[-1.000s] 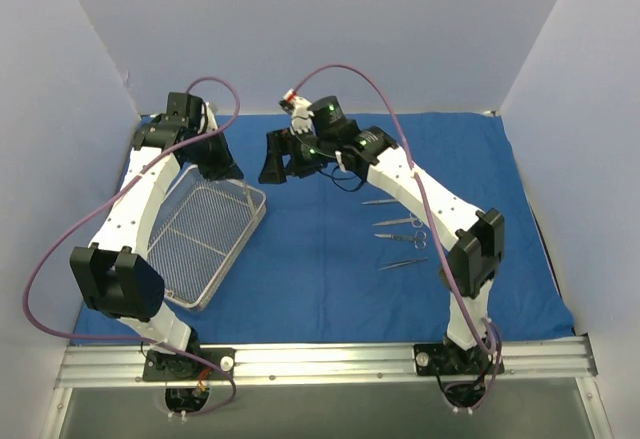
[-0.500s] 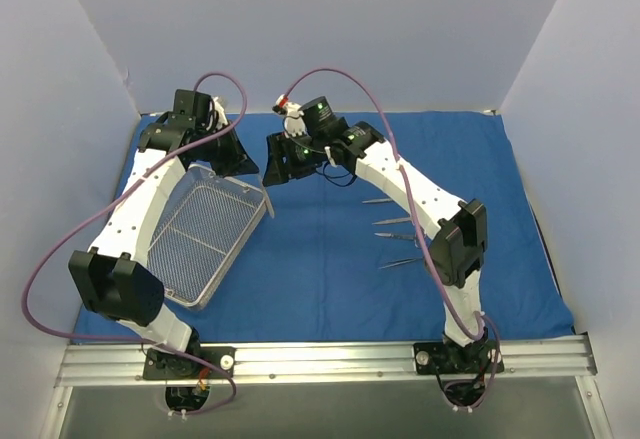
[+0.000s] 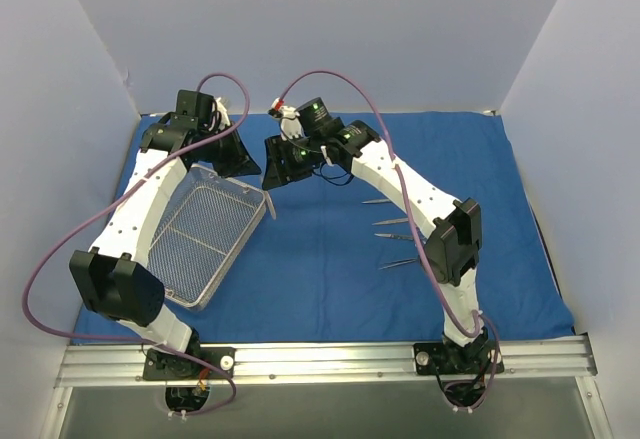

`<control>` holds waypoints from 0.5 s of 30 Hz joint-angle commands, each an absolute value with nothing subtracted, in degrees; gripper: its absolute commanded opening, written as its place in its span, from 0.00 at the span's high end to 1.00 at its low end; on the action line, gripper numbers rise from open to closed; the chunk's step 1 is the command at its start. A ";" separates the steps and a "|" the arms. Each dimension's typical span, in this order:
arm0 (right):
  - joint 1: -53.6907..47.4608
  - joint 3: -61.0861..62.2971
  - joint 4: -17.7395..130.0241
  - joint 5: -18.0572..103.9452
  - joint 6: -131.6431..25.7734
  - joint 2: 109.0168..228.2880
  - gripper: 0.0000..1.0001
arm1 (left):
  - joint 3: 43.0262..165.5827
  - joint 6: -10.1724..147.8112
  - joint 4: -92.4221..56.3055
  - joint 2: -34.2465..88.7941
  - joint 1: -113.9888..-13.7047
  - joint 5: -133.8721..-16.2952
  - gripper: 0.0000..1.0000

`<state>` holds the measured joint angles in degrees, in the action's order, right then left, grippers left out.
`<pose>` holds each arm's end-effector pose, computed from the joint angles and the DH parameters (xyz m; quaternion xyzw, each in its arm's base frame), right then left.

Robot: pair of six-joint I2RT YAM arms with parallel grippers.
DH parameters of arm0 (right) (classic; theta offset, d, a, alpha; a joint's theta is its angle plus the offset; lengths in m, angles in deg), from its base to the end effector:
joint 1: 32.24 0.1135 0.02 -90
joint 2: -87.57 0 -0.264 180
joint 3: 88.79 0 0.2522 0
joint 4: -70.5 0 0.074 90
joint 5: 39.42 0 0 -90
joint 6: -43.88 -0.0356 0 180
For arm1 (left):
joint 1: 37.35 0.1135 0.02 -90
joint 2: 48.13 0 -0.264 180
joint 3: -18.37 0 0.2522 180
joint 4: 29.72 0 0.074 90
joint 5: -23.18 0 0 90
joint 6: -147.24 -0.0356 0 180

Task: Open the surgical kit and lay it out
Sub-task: Place the medical item in the surgical kit.

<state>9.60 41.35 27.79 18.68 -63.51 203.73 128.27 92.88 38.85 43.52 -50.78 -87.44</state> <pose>0.3395 0.3292 0.3613 -0.3120 0.7789 0.4477 0.3091 0.3235 -0.0901 0.3738 -0.1186 0.9198 -0.2918 0.2339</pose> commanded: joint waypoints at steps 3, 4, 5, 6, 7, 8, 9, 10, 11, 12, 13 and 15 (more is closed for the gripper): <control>10.47 43.10 27.73 18.07 -62.29 202.36 0.56 | 131.28 91.43 38.18 44.15 -51.23 -86.25 0.98; 10.47 43.10 27.65 17.80 -62.29 202.27 0.56 | 131.19 91.34 38.19 44.15 -51.23 -85.81 0.98; 10.56 43.18 27.56 17.63 -62.21 202.44 0.56 | 131.10 91.34 38.01 44.15 -51.23 -85.98 0.98; 10.65 43.27 27.30 17.45 -62.29 202.71 0.56 | 131.10 91.43 37.92 44.15 -51.23 -86.16 0.98; 10.56 43.36 27.21 17.28 -62.38 202.88 0.56 | 131.36 91.52 37.92 44.15 -51.32 -86.07 0.98; 10.65 43.45 27.12 17.10 -62.38 203.41 0.57 | 131.45 91.52 37.92 44.15 -51.32 -86.24 0.98; 10.65 43.80 26.94 17.01 -62.47 203.67 0.57 | 131.63 91.60 37.92 44.24 -51.41 -86.42 0.98; 10.82 43.97 26.86 16.49 -62.55 203.94 0.57 | 132.15 91.60 38.01 44.24 -51.58 -86.42 0.98; 10.91 44.24 26.77 16.22 -62.56 204.63 0.57 | 132.24 91.60 38.01 44.24 -51.59 -86.42 0.98; 10.91 44.59 26.33 16.05 -62.56 204.99 0.59 | 132.33 91.52 38.10 44.15 -51.67 -86.51 0.98; 11.00 45.29 26.15 15.70 -62.64 205.78 0.60 | 132.42 91.60 38.01 44.15 -51.67 -86.42 0.98; 11.00 45.73 25.71 15.17 -62.64 206.31 0.73 | 132.68 91.52 38.10 44.15 -51.67 -86.60 0.98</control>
